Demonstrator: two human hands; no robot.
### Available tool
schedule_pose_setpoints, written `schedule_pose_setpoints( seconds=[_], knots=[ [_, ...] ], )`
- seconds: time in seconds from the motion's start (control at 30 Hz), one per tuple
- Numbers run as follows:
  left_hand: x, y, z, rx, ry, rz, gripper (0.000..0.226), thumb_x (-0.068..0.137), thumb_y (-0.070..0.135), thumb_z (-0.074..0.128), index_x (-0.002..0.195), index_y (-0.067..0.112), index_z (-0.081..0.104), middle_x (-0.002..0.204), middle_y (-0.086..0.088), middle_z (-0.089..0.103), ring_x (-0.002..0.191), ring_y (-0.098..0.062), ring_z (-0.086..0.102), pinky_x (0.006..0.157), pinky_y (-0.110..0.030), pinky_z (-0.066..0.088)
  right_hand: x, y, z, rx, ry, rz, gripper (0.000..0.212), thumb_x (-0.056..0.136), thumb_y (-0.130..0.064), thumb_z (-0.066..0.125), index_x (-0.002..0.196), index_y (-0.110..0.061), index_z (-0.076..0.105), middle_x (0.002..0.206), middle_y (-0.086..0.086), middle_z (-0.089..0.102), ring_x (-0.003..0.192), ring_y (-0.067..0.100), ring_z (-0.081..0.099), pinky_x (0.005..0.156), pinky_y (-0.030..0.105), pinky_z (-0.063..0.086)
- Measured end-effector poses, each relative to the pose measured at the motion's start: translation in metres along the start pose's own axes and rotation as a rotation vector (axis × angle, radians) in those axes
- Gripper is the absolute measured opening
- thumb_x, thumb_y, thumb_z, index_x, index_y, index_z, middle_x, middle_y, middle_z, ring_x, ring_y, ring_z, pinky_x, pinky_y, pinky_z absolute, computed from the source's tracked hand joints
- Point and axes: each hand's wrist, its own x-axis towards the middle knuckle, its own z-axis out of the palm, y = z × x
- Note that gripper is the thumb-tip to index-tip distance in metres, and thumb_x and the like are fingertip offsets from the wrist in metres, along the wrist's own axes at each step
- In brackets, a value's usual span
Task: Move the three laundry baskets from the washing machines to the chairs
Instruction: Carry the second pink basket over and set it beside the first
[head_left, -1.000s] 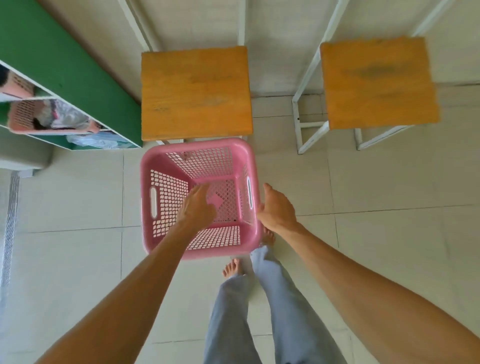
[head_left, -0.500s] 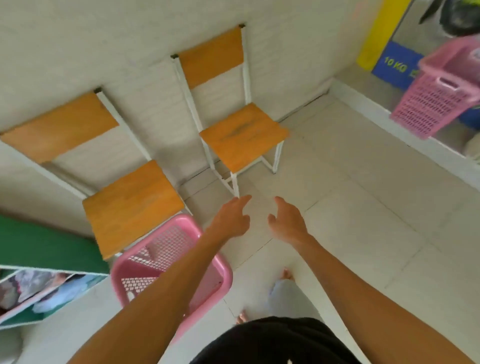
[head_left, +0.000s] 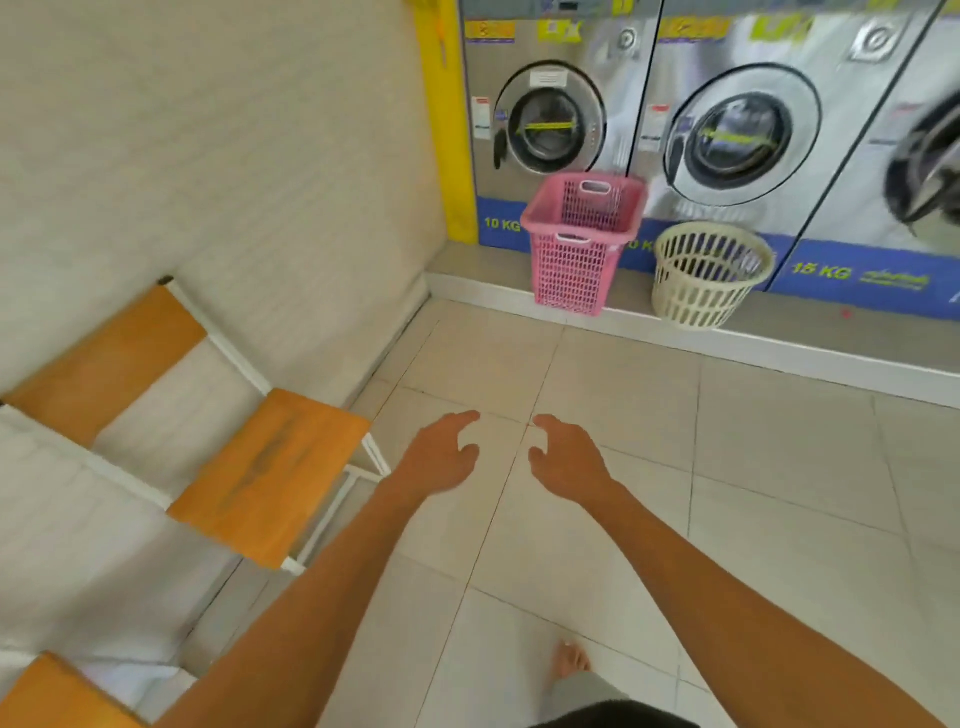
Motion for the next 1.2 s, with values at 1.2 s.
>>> schedule_pose_setpoints(
  seconds=[1.2],
  knots=[
    [0.705, 0.195, -0.115, -0.044, -0.225, 0.075, 0.048, 0.094, 0.023, 0.052, 0.141, 0.031, 0.049, 0.154, 0.002, 0.040, 0.137, -0.022, 0.042, 0.109, -0.034, 0.034, 0.584, 0.066, -0.306, 0.176, 0.213, 0.235, 0.052, 0.097, -0.014, 0.055, 0.147, -0.010, 0.042, 0.148, 0.010, 0.051, 0.134, 0.029, 0.049, 0.106, 0.033, 0.038]
  ],
)
